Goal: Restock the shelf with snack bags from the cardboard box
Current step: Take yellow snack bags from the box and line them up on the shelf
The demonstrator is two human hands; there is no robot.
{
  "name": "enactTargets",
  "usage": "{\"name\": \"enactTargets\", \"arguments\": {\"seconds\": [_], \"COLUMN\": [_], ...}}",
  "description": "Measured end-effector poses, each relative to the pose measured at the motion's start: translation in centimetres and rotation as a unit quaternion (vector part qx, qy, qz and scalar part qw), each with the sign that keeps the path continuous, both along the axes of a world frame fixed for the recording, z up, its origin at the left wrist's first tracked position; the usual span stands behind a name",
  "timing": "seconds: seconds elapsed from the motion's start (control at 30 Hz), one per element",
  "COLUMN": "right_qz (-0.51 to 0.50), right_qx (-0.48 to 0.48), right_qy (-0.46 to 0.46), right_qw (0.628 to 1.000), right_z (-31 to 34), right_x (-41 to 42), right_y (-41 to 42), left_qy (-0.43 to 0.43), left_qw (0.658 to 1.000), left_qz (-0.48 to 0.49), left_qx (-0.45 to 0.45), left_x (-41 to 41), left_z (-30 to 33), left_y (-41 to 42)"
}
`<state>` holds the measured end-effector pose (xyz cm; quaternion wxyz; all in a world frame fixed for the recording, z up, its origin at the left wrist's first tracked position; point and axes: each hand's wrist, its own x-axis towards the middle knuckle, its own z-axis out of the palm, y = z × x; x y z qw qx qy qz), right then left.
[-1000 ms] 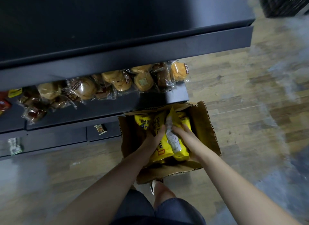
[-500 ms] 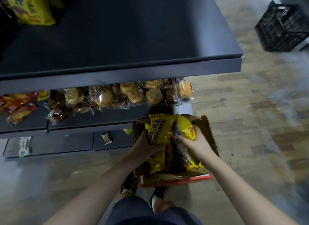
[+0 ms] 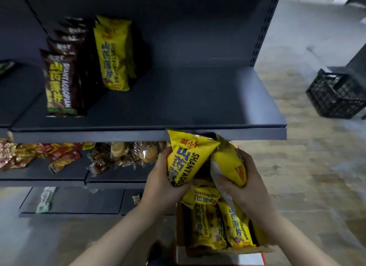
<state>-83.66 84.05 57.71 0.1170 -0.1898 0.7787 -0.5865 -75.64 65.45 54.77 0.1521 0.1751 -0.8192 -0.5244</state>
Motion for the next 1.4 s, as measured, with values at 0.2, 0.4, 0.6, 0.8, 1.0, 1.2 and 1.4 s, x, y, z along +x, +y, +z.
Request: {"name": "enactTargets", "arguments": {"seconds": [0.2, 0.4, 0.6, 0.8, 1.0, 1.2, 1.4], "right_qz": [0.040, 0.070, 0.057, -0.003, -0.046, -0.065, -0.074], "right_qx": [-0.053, -0.060, -0.089, -0.121, -0.118, -0.069, -0.055], "right_qy": [0.051, 0.111, 0.114, 0.070, 0.066, 0.055, 0.054], "right_qw": [0.997, 0.990, 0.988, 0.990, 0.990, 0.994, 0.994], "right_z": [4.2, 6.5, 6.8, 6.0, 5.2, 3.0, 2.8], "right_x": [-0.9, -4.2, -7.4, -10.1, -11.4, -11.5, -11.9], "right_y": [-4.2, -11.4, -19.7, -26.3, -30.3, -31.2, -31.4], "left_qy": [0.102, 0.093, 0.028, -0.017, -0.099, -0.115, 0.000], "left_qw": [0.989, 0.971, 0.954, 0.939, 0.917, 0.887, 0.852], "left_qz": [0.107, 0.194, 0.224, 0.235, 0.237, 0.255, 0.225], "left_qx": [-0.022, -0.106, -0.197, -0.249, -0.305, -0.367, -0.473], "left_x": [-0.7, -3.7, -7.9, -10.0, -11.7, -11.9, -11.0], "left_z": [4.8, 7.2, 8.1, 7.0, 6.0, 5.0, 4.9], "left_y": [-4.2, -11.3, -17.7, -21.7, -22.6, -22.5, -21.6]}}
